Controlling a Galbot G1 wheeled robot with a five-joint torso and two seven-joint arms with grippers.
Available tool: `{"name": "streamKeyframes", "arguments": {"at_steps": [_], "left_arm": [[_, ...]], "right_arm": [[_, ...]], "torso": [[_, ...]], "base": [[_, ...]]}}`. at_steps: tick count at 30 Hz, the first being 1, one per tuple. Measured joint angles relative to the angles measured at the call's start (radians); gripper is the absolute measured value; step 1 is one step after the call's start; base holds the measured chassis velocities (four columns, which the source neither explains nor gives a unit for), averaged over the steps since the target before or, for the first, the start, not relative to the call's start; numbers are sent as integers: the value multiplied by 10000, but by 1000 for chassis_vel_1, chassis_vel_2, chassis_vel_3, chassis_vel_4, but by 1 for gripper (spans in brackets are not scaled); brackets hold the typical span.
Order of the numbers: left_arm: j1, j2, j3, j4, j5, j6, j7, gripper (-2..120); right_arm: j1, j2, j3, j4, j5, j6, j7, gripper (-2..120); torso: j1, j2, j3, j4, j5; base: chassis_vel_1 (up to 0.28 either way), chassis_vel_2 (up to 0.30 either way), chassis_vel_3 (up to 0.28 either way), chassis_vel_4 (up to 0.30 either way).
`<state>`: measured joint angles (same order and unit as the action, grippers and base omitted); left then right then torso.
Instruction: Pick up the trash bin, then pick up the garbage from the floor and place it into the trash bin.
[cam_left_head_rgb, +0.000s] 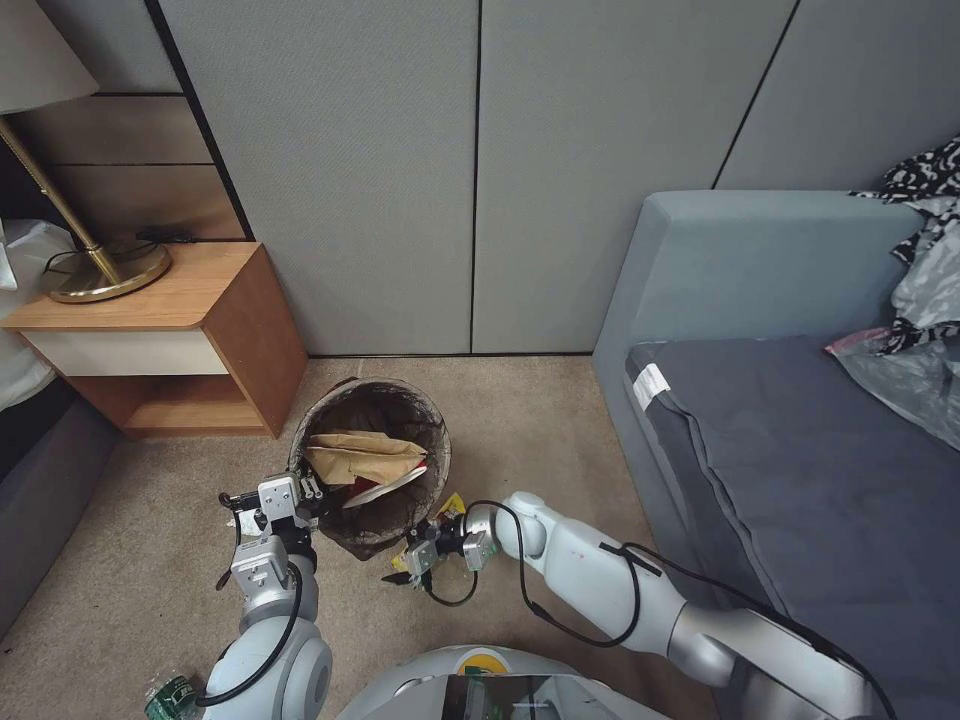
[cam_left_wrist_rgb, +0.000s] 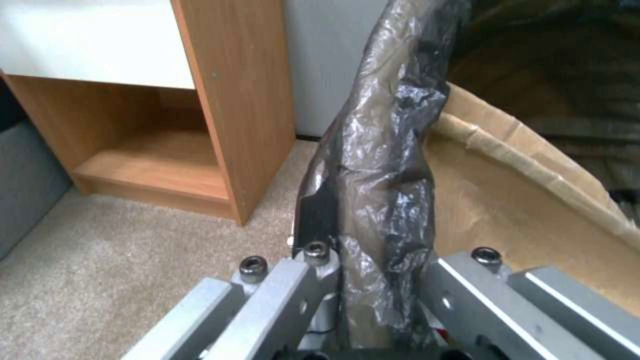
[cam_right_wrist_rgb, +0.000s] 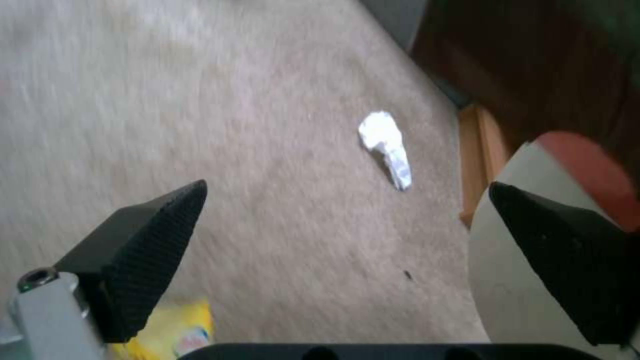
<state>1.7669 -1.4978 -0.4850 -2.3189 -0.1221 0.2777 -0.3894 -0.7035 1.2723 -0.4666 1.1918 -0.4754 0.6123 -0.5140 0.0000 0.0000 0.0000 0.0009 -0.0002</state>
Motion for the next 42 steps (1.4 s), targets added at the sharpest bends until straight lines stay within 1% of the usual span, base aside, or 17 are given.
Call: {"name": "streamKeyframes", "arguments": {"at_steps": [3, 8, 10, 13, 14, 15, 16, 23, 26, 27, 30, 31, 34, 42], "left_arm": [[-18, -8, 25, 11, -1, 0, 6, 3], [12, -17, 26, 8, -1, 0, 6, 3], [16, -20, 37, 1, -1, -1, 8, 3], [10, -24, 50, 0, 0, -2, 8, 3], [7, -29, 50, -2, 1, -3, 9, 3], [7, -29, 50, -2, 1, -3, 9, 3], [7, -30, 50, -4, 1, -2, 9, 0], [6, -22, 42, -22, 0, -2, 12, 0], [16, -26, 40, -40, -1, -3, 12, 0], [16, -26, 40, -40, -1, -3, 12, 0], [17, -30, 38, -47, -1, -9, 12, 0], [17, -30, 38, -47, -1, -9, 12, 0], [15, -35, 37, -59, -1, -10, 10, 0], [-76, -23, 24, 6, -42, -19, 8, 0]], "right_arm": [[99, 306, 352, -453, -993, 347, -145, 100], [218, 429, 589, -765, -1419, 480, -261, 100], [306, 524, 877, -1046, -1994, 677, -330, 100], [334, 592, 1084, -1214, -2355, 836, -343, 100], [364, 649, 1310, -1391, -2753, 976, -350, 100], [364, 649, 1310, -1391, -2753, 976, -350, 100], [384, 686, 1451, -1526, -2955, 1072, -350, 100], [451, 805, 1778, -1873, -3554, 1261, -333, 100], [510, 1005, 2298, -2027, -4653, 1715, -380, 100], [510, 1005, 2298, -2027, -4653, 1715, -380, 100], [559, 1139, 2637, -2034, -5402, 1974, -767, 100], [559, 1139, 2637, -2034, -5402, 1974, -767, 100], [570, 1168, 2858, -1993, -5785, 2011, -1217, 100], [445, 913, 3077, -1630, -5620, 2012, -1608, 100]], "torso": [[0, 0, 0, 1, 1], [0, 0, 0, 1, 2], [0, 0, 0, 1, 2], [0, 0, 0, 1, 1], [0, 0, 0, 1, 2], [0, 0, 0, 1, 2], [0, 0, 0, 1, 2], [0, 0, 0, 1, 2], [0, 0, 0, 1, 2], [0, 0, 0, 1, 2], [0, 0, 0, 2, 3], [0, 0, 0, 2, 3], [0, 0, 1, 1, 2], [0, 0, 0, 1, 2]], "base": [[0, 0, 0, 0], [0, 0, 0, 0], [0, 0, 0, 0], [0, 0, 0, 0], [0, 0, 0, 0], [0, 0, 0, 0], [0, 0, 0, 0], [0, 0, 0, 0], [0, 0, 0, 0], [0, 0, 0, 0], [0, 0, 0, 0], [0, 0, 0, 0], [0, 0, 0, 0], [0, 0, 0, 0]]}}
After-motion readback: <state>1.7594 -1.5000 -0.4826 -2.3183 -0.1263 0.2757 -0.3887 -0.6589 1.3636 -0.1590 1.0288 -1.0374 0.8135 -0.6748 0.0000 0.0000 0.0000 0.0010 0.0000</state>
